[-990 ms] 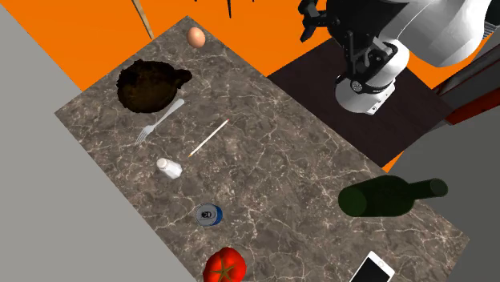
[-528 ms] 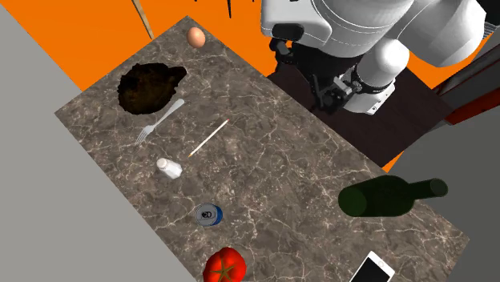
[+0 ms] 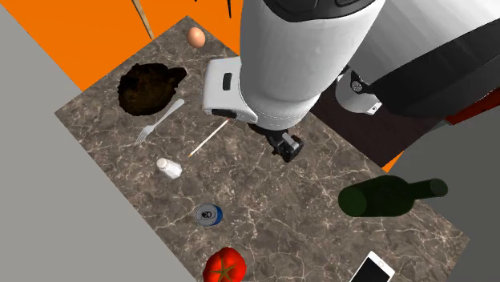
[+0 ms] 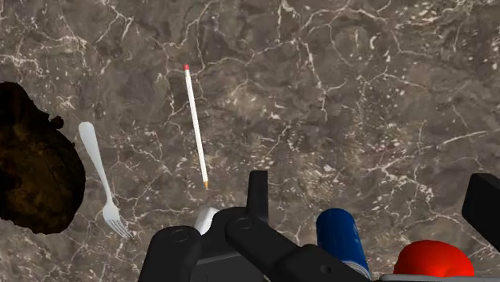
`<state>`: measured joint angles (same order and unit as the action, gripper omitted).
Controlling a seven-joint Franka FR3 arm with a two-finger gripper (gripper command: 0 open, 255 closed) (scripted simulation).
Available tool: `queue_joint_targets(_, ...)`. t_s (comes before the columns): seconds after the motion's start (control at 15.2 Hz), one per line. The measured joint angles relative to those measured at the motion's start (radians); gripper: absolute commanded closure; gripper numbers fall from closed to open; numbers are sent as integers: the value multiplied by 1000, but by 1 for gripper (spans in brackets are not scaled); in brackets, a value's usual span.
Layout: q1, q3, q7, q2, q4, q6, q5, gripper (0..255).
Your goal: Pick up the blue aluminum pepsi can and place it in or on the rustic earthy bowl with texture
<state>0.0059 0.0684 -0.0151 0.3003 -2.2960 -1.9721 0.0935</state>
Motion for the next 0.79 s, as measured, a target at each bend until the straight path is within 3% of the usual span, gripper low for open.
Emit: queue_joint_targets(0.79,8,8,18,-472,323,-134,-21,0)
